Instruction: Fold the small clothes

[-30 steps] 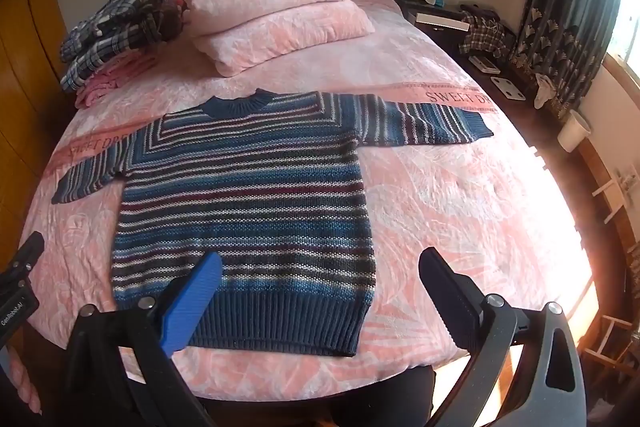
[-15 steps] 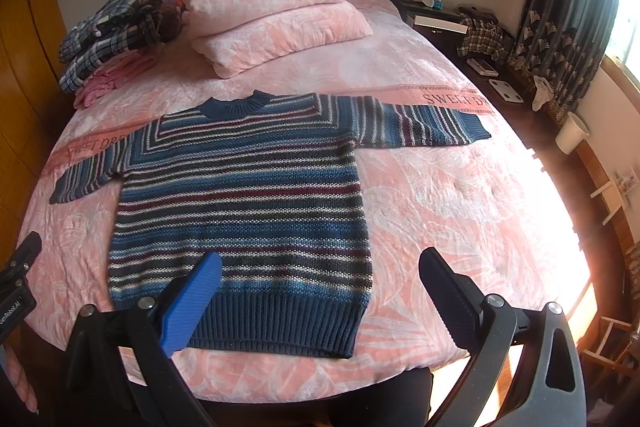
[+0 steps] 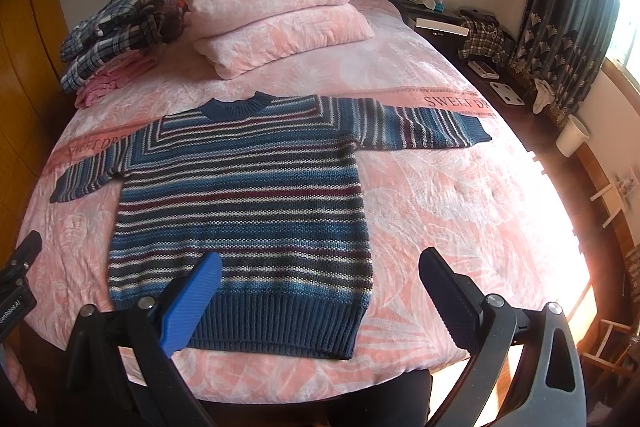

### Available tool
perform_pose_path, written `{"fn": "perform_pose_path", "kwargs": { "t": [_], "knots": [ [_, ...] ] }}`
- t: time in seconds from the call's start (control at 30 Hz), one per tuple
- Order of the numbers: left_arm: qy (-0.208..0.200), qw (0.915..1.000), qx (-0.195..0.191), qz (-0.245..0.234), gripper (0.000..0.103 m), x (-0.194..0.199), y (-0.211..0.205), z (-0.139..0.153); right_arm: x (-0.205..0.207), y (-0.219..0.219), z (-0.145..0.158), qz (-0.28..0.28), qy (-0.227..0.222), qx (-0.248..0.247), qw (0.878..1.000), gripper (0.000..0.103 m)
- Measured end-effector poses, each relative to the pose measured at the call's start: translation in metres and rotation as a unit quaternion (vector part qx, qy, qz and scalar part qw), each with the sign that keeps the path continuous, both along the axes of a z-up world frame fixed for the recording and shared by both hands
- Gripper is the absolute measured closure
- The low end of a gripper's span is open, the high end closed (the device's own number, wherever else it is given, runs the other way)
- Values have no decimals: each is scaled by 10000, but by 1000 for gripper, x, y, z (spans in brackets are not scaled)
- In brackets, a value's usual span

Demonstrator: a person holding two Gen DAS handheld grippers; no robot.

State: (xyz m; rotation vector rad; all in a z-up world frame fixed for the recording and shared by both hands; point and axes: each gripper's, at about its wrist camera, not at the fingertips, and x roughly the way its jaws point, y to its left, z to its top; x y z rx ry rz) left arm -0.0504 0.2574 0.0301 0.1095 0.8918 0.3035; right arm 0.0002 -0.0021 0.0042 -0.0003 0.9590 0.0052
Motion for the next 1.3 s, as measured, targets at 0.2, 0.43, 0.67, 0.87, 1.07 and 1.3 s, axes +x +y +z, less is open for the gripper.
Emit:
{"fn": "perform_pose_path", "kwargs": {
  "t": [0.2, 0.43, 0.67, 0.87, 1.07, 1.3],
  "knots": [
    [3, 10000, 14, 4, 3, 1, 1, 0, 0, 2, -1, 40, 60, -69, 10000, 4],
    [9, 10000, 23, 21, 3, 1, 2, -2, 3, 5, -5, 78, 261, -133, 9995, 4],
    [8, 10000, 19, 36, 3, 2, 5, -5, 2, 0, -7, 10, 119, 105, 9999, 4],
    [179, 9995, -266, -67, 3, 15, 10, -26, 16, -14, -27, 20, 211, 641, 9977, 4],
    [695, 9935, -885, -165, 3, 71, 14, -76, 70, -51, -79, -89, 704, 121, 9974, 4],
    [688, 9920, -1054, -26, 3, 182, -15, -116, 202, -190, -135, -1124, 1091, 101, 9876, 4]
  ]
}}
